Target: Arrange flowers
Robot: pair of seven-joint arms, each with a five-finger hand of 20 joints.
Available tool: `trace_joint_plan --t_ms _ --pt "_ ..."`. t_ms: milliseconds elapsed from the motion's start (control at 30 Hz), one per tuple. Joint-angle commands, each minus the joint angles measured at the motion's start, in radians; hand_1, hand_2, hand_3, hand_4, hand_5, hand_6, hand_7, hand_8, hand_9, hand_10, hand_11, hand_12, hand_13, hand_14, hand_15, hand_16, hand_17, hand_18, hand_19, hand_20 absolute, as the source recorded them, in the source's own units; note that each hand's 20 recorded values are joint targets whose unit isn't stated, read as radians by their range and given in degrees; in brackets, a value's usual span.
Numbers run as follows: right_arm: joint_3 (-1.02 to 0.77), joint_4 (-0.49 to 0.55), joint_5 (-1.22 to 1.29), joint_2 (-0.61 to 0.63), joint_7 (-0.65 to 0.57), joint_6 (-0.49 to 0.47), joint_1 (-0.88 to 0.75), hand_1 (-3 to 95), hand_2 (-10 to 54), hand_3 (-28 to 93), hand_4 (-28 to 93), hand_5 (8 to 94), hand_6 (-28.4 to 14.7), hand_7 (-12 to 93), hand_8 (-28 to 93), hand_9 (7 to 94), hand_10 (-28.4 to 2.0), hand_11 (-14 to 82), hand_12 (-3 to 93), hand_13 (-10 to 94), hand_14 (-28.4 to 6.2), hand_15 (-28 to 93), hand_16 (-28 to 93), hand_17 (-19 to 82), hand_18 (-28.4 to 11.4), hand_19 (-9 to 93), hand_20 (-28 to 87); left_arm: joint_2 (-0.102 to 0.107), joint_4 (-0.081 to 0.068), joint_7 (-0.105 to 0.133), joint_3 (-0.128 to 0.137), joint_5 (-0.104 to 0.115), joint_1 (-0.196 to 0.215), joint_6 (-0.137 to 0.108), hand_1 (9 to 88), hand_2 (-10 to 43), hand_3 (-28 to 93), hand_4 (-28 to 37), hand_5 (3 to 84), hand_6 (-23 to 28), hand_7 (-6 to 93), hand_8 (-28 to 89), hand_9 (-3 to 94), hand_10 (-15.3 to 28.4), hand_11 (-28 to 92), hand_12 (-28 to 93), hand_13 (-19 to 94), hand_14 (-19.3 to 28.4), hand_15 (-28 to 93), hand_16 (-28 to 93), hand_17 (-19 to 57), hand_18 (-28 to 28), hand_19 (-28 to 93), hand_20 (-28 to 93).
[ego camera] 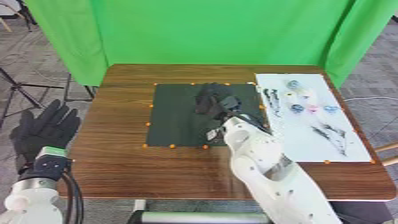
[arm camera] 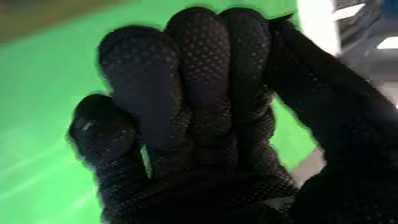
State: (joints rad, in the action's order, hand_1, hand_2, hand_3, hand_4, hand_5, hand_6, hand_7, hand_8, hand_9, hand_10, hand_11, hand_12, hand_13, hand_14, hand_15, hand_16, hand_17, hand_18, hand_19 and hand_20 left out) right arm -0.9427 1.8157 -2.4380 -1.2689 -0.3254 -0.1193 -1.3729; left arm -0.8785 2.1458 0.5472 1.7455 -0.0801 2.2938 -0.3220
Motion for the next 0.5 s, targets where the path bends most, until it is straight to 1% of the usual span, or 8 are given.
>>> trace_joint_plan --t_ms 33,100,167,233,300,367,433,500 --pt "0.027 -0.056 0.095 -0.137 -0.048 -0.112 -0.063 34.6 -9.5 89 5 77.7 -5.1 50 26 93.4 -7.7 23.7 52.8 88 -8.0 45 40 53 -20.7 93 43 0.014 -0.011 -0.041 -0.031 -0.015 -0.058 -0.045 30.0 17.3 73 -28.3 48.7 7.7 16.6 -10 43.7 15.1 26 11 32 16.0 49 -10 -3.3 13.1 40 10" --pt "0.036 -0.082 0.047 -0.147 -0.035 -0.105 -0.069 34.7 -9.5 89 5 77.6 -5.1 50 27 93.3 -7.9 23.8 52.9 87 -8.0 45 40 53 -20.8 93 44 0.016 -0.02 -0.05 -0.043 -0.011 -0.076 -0.034 30.0 17.3 73 -28.3 48.9 7.8 16.7 -10 43.9 15.1 27 10 33 15.9 49 -10 -3.3 13.1 40 10" --pt "0.05 -0.095 0.04 -0.151 -0.03 -0.09 -0.067 34.8 -9.5 89 5 77.5 -5.1 51 26 93.1 -7.8 23.9 53.0 87 -8.0 45 40 53 -20.8 93 44 0.017 -0.018 -0.058 -0.043 -0.017 -0.075 -0.039 30.0 17.3 73 -28.3 49.0 7.9 16.7 -10 44.2 15.1 27 10 33 15.8 49 -10 -3.3 13.1 40 10" --pt "0.065 -0.102 0.038 -0.15 -0.012 -0.031 -0.077 34.9 -9.5 89 5 77.4 -5.2 51 26 93.1 -7.8 23.9 52.8 87 -8.0 45 40 53 -20.8 93 44 0.019 -0.017 -0.064 -0.045 -0.01 -0.081 -0.046 30.1 17.4 73 -28.3 49.1 8.0 16.7 -10 44.3 15.0 27 10 33 15.7 49 -10 -3.2 13.1 40 10" --pt "0.074 -0.109 0.021 -0.157 -0.001 -0.026 -0.078 34.9 -9.5 89 5 77.4 -5.2 51 26 93.1 -7.7 24.1 52.4 87 -8.1 46 40 53 -20.7 93 45 0.026 -0.022 -0.063 -0.049 -0.001 -0.09 -0.035 30.1 17.4 73 -28.3 49.1 8.0 16.7 -10 44.4 14.9 27 10 33 15.7 49 -11 -3.2 13.1 40 10" --pt "0.086 -0.122 -0.023 -0.166 -0.001 -0.036 -0.072 34.9 -9.5 89 6 77.3 -5.2 51 26 93.0 -7.8 24.6 52.3 87 -8.1 48 40 54 -20.3 93 47 0.032 -0.024 -0.071 -0.054 -0.013 -0.1 -0.043 30.1 17.6 73 -28.3 49.2 8.1 16.6 -10 44.5 14.8 27 10 33 15.7 49 -11 -3.2 13.1 40 10" --pt "0.104 -0.135 -0.041 -0.171 -0.024 -0.037 -0.054 34.9 -9.5 89 6 77.3 -5.2 51 26 92.9 -8.1 25.0 52.5 87 -7.9 48 40 54 -20.0 93 49 0.035 -0.027 -0.073 -0.064 -0.005 -0.115 -0.04 30.0 17.7 74 -28.3 49.2 8.0 16.7 -10 44.6 14.9 27 10 34 15.7 49 -10 -3.1 13.1 40 10" --pt "0.117 -0.138 -0.052 -0.169 -0.048 -0.052 -0.037 34.9 -9.5 88 6 77.2 -5.2 51 26 92.9 -8.2 25.2 52.5 87 -7.8 48 40 54 -19.9 93 50 0.041 -0.031 -0.076 -0.081 -0.012 -0.133 -0.043 29.9 17.8 74 -28.3 49.2 8.1 16.7 -10 44.7 14.9 27 10 34 15.7 49 -10 -3.1 13.1 40 10"
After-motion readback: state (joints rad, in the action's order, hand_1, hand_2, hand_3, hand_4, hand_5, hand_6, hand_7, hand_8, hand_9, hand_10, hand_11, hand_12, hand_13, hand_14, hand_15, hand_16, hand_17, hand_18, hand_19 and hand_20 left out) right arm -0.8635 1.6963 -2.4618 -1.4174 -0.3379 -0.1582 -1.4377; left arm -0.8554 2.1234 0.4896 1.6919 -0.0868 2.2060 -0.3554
